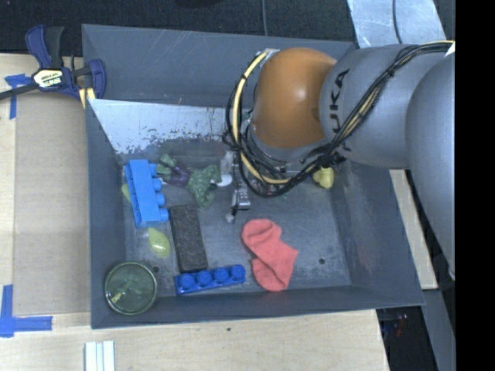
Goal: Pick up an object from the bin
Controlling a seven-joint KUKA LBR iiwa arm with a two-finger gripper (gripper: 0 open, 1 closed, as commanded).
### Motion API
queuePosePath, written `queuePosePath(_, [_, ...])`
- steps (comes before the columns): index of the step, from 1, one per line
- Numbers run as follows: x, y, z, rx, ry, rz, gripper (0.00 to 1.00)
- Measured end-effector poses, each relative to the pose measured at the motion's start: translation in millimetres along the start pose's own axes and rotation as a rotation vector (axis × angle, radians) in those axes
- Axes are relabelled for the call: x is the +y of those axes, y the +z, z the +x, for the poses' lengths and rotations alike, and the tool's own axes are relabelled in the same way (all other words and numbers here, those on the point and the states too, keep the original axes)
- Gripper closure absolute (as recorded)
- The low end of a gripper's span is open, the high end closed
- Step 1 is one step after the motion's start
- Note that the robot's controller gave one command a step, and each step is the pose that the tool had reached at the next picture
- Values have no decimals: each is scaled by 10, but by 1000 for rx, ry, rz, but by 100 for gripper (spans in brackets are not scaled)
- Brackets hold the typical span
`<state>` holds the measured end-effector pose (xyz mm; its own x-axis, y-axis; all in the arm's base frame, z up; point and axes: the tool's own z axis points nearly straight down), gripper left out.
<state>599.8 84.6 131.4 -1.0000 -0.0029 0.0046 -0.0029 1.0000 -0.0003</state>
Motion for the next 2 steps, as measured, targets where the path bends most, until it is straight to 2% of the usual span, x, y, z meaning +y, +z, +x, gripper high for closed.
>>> queuePosePath(1, [-4, -52, -16, -8, 2, -1, 0])
queuePosePath(2, [317, -133, -72, -7, 327, -2, 0])
